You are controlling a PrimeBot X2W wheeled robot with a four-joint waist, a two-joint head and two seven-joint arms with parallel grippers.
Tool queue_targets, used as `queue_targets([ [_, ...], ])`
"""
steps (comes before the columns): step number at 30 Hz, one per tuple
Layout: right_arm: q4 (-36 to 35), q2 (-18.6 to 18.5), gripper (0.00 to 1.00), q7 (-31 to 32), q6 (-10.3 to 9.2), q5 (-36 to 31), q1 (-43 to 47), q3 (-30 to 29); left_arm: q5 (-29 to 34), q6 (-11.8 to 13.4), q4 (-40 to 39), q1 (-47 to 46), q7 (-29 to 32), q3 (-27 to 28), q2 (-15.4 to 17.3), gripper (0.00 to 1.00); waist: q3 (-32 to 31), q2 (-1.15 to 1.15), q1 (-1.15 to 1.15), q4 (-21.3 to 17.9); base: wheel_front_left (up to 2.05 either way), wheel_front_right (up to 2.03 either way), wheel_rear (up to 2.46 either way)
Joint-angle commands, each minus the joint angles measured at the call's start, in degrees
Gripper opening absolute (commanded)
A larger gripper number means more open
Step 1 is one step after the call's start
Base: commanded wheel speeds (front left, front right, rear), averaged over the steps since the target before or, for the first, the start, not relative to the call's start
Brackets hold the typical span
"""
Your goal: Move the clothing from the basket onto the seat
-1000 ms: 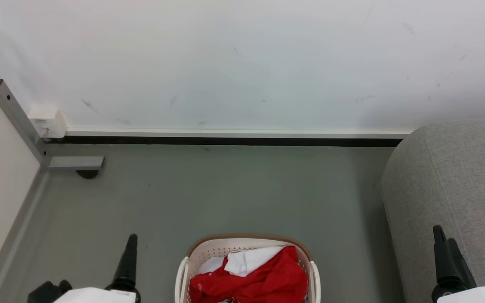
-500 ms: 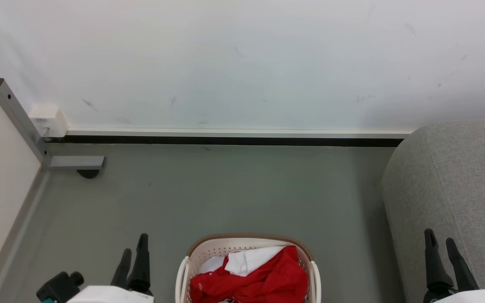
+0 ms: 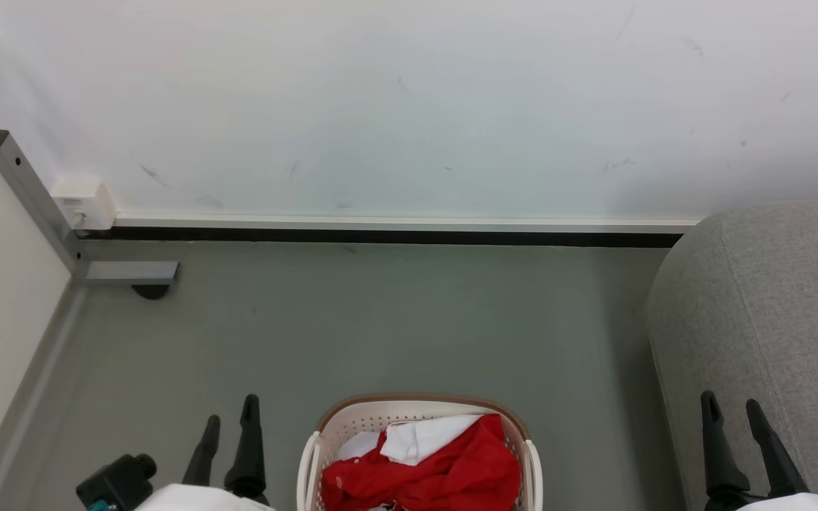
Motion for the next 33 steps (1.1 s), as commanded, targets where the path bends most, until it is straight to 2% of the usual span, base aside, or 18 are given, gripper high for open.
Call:
queue_targets([
  [1,-0.41,-0.49,1.0,-0.75,-0.06,-1.73,-0.05,0.25,1.98,0.33,-0.87,-0.07,-0.56,-0.14,0.51,1.0,0.0,0.0,0.0,0.01,0.0,0.0,0.0],
  [19,-0.37,-1.06,1.0,-3.4,-0.08,-13.56,0.76,1.21,14.52,1.7,-1.96,0.96,-3.29,-0.88,0.61,1.0,0.25,0.0,0.0,0.15,0.0,0.0,0.0],
  [33,-0.64,-0.72,1.0,-5.18,-0.09,-18.58,1.44,0.51,23.32,1.93,-2.34,1.49,-5.07,-0.81,0.69,1.0,0.43,0.0,0.0,0.29,0.0,0.0,0.0],
])
